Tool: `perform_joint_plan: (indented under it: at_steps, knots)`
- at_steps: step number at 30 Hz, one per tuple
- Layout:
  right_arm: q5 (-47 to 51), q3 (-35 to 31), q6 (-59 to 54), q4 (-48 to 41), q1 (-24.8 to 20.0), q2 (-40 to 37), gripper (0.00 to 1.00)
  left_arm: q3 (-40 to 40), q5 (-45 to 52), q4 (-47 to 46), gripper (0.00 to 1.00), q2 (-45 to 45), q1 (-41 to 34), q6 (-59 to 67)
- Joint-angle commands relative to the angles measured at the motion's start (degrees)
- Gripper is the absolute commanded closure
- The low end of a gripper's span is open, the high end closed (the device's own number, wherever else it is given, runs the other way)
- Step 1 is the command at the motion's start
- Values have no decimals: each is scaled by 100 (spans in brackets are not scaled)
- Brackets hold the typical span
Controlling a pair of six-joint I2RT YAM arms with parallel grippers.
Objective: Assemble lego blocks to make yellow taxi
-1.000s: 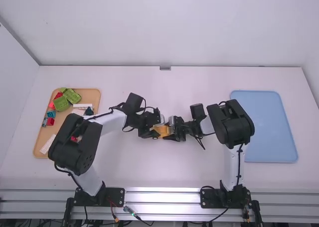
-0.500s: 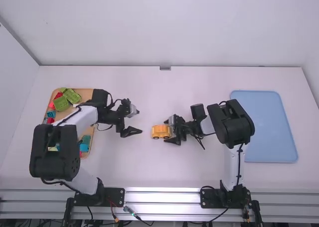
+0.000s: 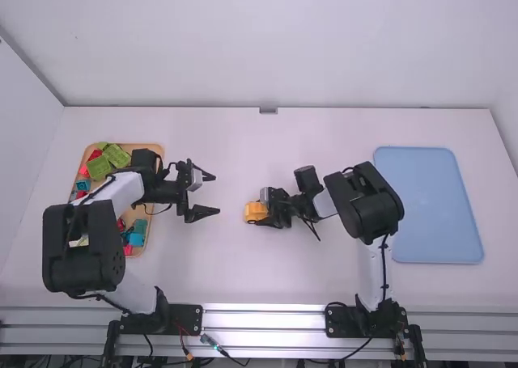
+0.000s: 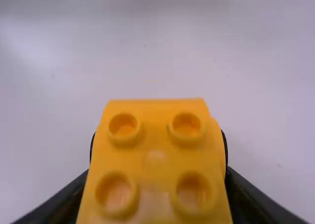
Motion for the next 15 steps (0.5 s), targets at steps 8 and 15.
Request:
perform_joint_plan:
  at_steps: [8,15]
  knots:
    - [378,52,551,-249,-269,-90,61,-17,184,24,1,-92,-33,98]
    - [1526,-22,546,-1836,-1150,-1495,70,-125,190,529,1,-92,-33,-155]
